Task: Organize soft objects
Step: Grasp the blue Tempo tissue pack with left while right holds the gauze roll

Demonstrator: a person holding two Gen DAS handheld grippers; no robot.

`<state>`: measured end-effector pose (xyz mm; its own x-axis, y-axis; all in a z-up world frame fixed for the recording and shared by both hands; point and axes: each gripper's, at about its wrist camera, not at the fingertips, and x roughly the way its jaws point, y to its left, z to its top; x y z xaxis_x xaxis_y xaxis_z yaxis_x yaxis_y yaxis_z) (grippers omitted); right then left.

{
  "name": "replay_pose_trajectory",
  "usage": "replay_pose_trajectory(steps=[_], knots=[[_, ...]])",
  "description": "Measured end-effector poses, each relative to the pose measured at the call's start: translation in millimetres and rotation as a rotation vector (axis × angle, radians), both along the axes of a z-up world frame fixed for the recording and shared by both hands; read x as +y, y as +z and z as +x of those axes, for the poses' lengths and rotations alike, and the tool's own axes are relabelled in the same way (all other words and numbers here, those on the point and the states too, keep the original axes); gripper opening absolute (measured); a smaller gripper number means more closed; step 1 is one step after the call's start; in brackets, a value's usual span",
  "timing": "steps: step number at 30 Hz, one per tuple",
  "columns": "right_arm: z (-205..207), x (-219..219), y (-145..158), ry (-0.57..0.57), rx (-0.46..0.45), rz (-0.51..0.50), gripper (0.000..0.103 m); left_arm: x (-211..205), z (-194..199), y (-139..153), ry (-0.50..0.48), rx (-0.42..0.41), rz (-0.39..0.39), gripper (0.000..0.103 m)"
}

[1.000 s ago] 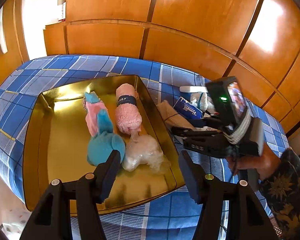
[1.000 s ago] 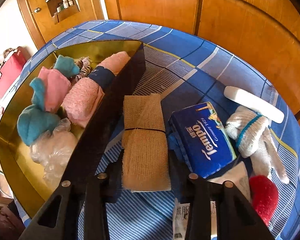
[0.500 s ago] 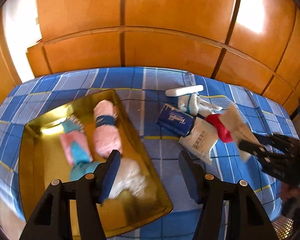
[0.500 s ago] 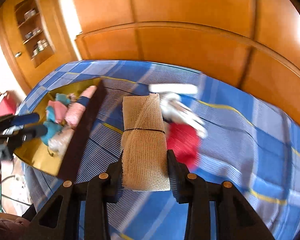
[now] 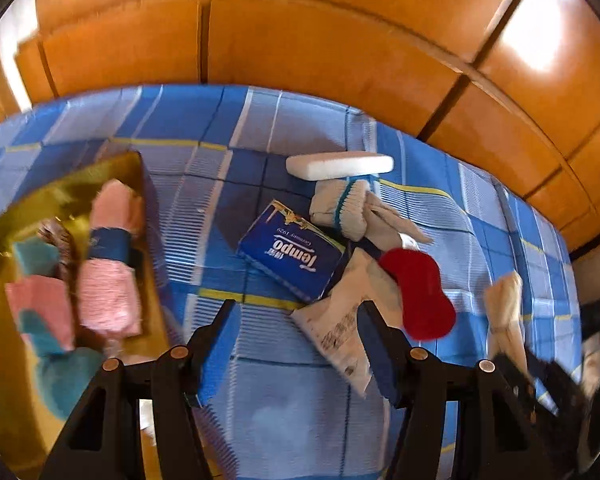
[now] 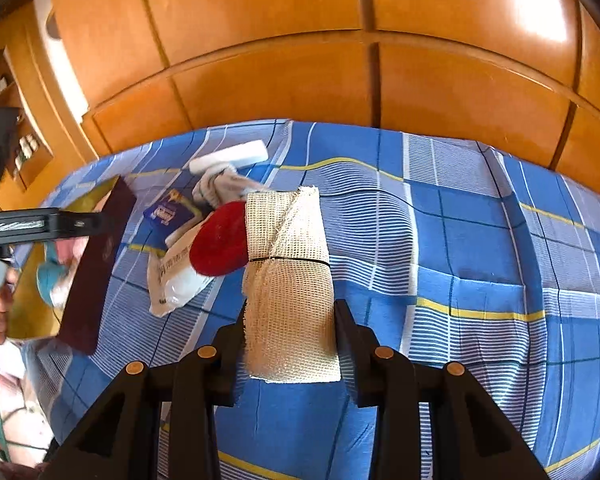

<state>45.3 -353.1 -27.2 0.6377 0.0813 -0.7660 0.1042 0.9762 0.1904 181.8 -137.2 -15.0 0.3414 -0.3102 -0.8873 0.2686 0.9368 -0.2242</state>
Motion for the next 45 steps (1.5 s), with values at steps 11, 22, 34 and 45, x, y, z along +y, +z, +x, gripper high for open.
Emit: replay_pose_trajectory(steps=[11,22,34,45], knots=[[-2.7,-9.4,7.6,-0.017,-0.038,0.038,0.037,-20.8,51.8,-39.6,0.138,0.171,0.001,0.066],[-1.0,-5.7,8.6,-0.005,-0.047,0.023,0.037,-34.8,74.4,-56.0,0.177,0.170,0.035,0.068],[7.5,-4.6,-9.3,-0.003,0.027,-0.002,0.037,-56.0,66.3,-56.4,0.046,0.038,0.152,0.060],[20.0,6.3,-50.6,0.021,0.180,-0.047,0.037,-18.2,3.2,-19.3,-0.025,-0.126,0.098,0.058]])
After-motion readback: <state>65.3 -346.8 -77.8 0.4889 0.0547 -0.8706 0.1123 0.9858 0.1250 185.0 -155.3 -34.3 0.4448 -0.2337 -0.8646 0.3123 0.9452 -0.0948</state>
